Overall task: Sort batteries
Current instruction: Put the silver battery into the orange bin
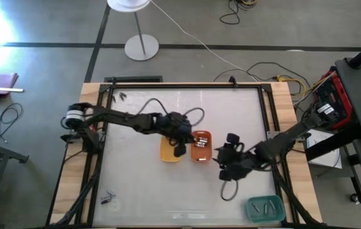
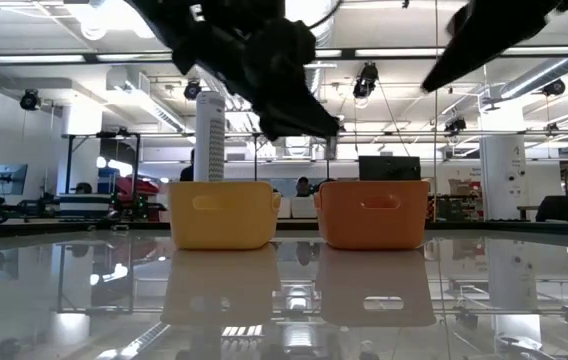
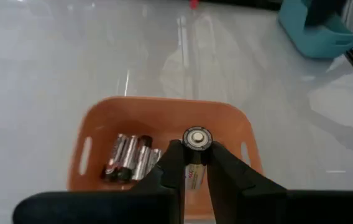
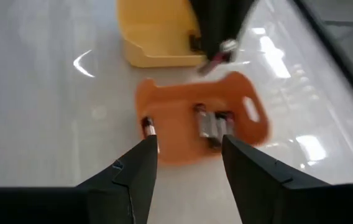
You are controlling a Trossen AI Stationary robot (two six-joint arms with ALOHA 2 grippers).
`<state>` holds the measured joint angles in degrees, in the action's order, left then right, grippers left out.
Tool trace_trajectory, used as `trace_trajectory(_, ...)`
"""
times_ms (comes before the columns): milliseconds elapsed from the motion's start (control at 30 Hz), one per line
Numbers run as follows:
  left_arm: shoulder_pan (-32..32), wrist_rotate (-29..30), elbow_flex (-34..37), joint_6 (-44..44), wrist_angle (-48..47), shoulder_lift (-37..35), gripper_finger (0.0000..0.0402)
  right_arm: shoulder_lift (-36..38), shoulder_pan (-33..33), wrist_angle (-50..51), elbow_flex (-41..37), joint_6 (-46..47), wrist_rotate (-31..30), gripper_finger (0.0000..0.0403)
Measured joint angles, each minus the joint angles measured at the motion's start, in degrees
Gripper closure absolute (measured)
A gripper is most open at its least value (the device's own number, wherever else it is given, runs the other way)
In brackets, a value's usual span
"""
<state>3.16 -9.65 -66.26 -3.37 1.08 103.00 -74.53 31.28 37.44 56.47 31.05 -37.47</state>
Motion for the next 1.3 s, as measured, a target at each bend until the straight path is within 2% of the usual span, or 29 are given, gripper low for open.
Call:
trace_trajectory(133, -0.2, 0.1, -5.3, -0.1, -3.4, 5.4, 0.0377, 2.1, 3.3, 3.2, 0.5, 4.3, -3.3, 0.0237)
trace_trajectory(333, -0.2, 1.3, -13.4, 1.4, -12.9, 12.1, 0.0377, 2.7, 4.5, 3.0, 0.5, 5.4, -3.8, 0.0245)
trace_trajectory(500, -0.6, 5.8, -18.2, 3.0, -19.5, 15.1, 0.0377, 2.1, 4.6, 3.1, 0.5, 5.4, -3.7, 0.0248)
trace_trajectory(633, -1.2, 6.2, -21.1, 3.6, -22.2, 16.7, 0.0377, 2.0, 4.6, 3.0, 0.5, 5.4, -3.7, 0.0244)
trace_trajectory(1100, -2.1, 6.6, -21.8, 2.2, -23.5, 18.2, 0.0377, 2.0, 4.6, 3.0, 0.5, 5.4, -3.7, 0.0229)
trace_trajectory(1300, -2.4, 7.4, -21.1, 2.3, -21.1, 18.2, 0.0377, 2.0, 4.6, 2.9, 0.5, 5.4, -4.2, 0.0229)
